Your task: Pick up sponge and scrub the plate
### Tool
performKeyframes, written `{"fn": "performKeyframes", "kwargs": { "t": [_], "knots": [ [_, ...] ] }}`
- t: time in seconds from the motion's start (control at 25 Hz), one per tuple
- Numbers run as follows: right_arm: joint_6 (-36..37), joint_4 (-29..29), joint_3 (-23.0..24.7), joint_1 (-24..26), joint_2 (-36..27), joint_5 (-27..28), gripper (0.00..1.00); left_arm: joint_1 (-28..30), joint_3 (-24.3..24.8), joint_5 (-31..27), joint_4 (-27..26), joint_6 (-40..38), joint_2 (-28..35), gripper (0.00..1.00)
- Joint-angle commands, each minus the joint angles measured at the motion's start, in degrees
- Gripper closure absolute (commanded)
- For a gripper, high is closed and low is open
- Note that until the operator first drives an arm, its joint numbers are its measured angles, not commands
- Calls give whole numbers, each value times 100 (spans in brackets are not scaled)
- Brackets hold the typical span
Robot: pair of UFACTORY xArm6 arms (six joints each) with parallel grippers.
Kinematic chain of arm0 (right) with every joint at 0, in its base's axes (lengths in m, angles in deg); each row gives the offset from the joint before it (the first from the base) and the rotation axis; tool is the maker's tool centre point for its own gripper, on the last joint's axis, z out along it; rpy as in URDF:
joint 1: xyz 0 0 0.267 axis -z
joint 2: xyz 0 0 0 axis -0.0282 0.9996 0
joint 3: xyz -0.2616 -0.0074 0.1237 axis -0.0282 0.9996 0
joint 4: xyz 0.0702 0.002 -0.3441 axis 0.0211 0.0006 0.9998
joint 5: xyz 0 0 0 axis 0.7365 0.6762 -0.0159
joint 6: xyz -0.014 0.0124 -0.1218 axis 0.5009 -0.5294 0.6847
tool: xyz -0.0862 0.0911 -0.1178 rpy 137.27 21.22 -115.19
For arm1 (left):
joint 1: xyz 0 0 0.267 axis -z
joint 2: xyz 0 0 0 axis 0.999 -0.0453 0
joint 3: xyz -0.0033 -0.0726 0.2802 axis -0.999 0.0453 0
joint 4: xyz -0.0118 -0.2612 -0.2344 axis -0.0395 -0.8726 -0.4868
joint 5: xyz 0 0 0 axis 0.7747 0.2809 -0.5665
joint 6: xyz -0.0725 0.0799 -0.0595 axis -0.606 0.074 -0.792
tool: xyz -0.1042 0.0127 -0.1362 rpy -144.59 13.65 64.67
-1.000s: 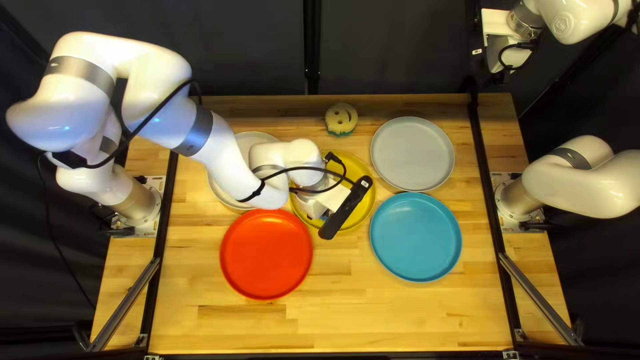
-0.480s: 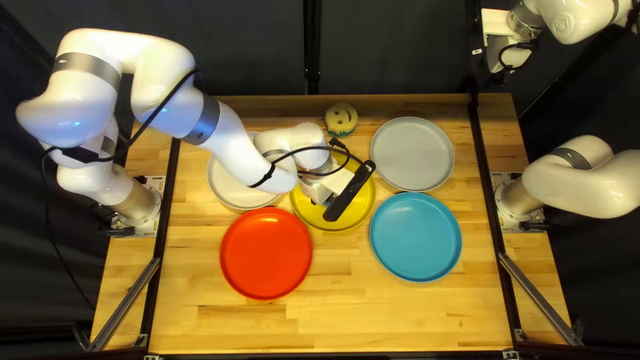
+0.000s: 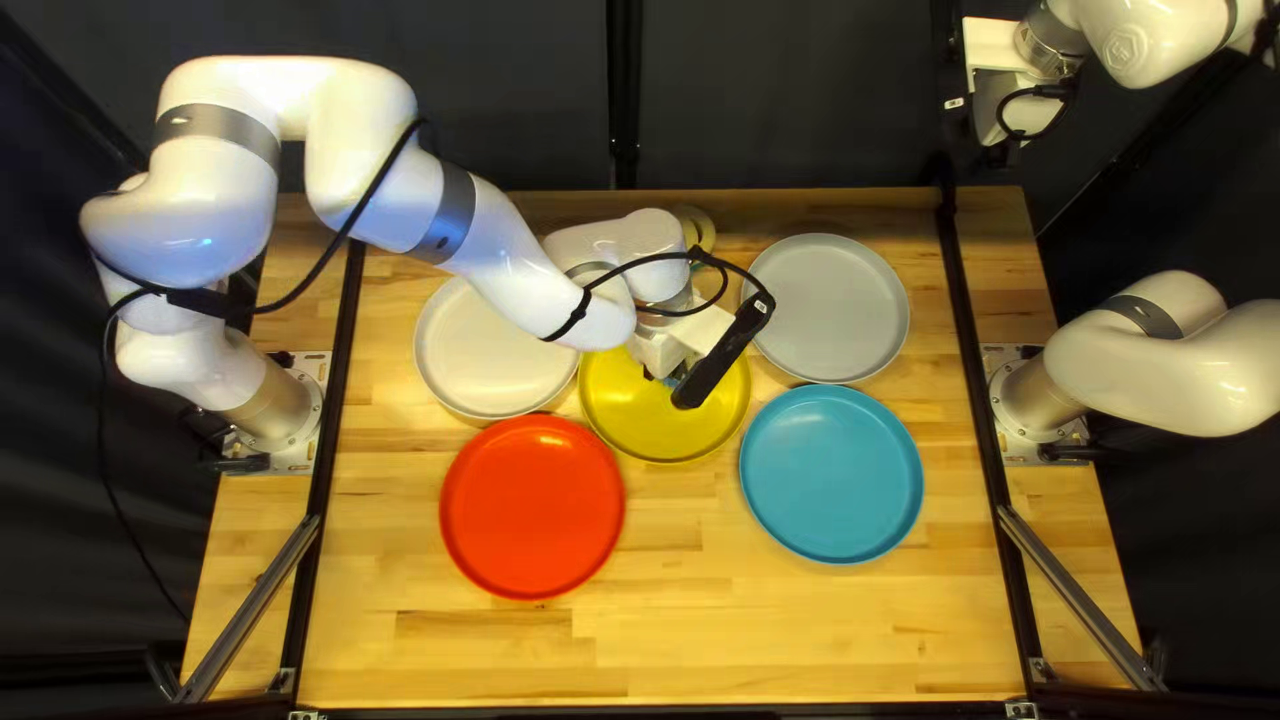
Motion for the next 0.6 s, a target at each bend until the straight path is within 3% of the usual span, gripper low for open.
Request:
{"fn": "performKeyframes", "kwargs": {
  "t": [0.04,0.28,0.6],
  "knots": [
    [0,0,0,0,0,0,0,319,305,214,37,-231,161,100],
    [0,0,0,0,0,0,0,404,317,301,85,-304,134,100],
    [0,0,0,0,0,0,0,270,-303,210,79,-119,-296,100]
  ]
}}
